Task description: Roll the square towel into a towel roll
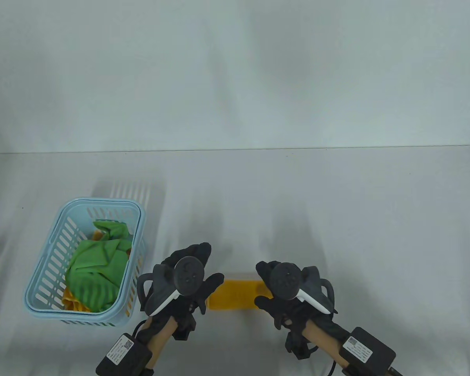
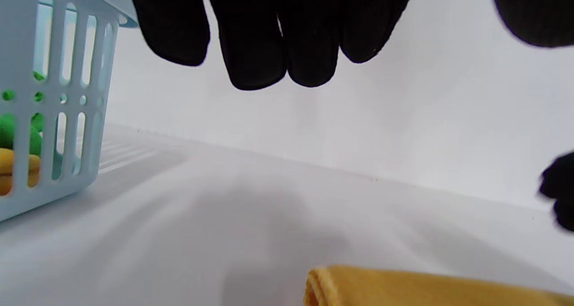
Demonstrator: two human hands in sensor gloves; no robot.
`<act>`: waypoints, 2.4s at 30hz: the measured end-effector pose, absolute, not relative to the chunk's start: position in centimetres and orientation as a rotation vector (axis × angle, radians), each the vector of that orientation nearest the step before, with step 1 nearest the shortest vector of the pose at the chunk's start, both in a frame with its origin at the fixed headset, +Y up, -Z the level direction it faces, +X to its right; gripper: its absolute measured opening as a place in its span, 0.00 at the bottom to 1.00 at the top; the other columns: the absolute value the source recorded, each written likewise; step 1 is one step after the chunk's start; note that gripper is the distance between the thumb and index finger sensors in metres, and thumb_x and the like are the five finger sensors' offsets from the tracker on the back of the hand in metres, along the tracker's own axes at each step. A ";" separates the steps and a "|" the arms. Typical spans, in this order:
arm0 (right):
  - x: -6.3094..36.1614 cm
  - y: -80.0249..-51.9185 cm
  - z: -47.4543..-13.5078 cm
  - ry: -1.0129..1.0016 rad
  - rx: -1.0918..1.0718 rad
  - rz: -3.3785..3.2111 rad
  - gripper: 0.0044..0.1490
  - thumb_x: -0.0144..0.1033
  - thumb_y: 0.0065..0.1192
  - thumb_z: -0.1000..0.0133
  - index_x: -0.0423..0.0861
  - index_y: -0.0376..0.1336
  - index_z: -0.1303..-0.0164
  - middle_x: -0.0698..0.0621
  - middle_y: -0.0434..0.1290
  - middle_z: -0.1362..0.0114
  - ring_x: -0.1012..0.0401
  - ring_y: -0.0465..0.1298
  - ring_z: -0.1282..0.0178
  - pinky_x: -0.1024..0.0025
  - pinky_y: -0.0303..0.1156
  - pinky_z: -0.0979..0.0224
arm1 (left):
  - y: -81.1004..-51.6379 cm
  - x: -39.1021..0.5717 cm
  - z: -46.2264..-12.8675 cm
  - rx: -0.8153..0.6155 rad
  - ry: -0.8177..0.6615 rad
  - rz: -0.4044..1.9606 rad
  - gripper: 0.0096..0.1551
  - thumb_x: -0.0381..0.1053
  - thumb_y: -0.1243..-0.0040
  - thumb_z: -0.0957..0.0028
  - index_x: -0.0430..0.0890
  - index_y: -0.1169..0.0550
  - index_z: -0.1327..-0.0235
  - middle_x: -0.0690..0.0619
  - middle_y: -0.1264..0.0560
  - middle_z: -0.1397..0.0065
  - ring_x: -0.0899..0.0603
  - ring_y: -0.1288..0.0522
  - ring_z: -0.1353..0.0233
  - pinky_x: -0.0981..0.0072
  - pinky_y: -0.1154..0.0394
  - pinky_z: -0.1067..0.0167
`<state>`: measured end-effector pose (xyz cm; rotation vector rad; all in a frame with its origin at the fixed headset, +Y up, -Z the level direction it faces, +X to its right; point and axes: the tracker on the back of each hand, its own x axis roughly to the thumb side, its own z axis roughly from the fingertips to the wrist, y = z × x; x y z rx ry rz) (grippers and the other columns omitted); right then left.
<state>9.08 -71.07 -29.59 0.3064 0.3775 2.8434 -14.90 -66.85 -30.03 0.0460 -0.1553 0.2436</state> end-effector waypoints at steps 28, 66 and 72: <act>3.6 -75.6 -33.4 0.662 0.326 3.010 0.46 0.54 0.75 0.66 0.55 0.59 0.38 0.55 0.62 0.31 0.52 0.63 0.29 0.42 0.54 0.21 | -66.8 -15.1 -29.9 0.043 -0.161 0.261 0.49 0.73 0.43 0.64 0.57 0.34 0.25 0.55 0.31 0.22 0.39 0.28 0.23 0.40 0.33 0.28; 32.0 -69.7 -45.1 -0.018 -0.857 3.041 0.43 0.52 0.75 0.64 0.60 0.58 0.39 0.59 0.59 0.29 0.54 0.59 0.25 0.42 0.51 0.19 | -67.0 -15.5 -30.1 0.047 -0.133 0.264 0.50 0.74 0.43 0.64 0.57 0.34 0.25 0.55 0.32 0.21 0.39 0.29 0.22 0.39 0.33 0.27; 33.2 -73.6 -46.8 0.048 -0.954 2.975 0.43 0.52 0.74 0.64 0.60 0.57 0.39 0.59 0.58 0.29 0.55 0.59 0.25 0.42 0.51 0.19 | -67.3 -14.9 -30.2 0.033 -0.149 0.251 0.50 0.73 0.43 0.64 0.57 0.34 0.25 0.55 0.31 0.21 0.39 0.29 0.22 0.39 0.33 0.27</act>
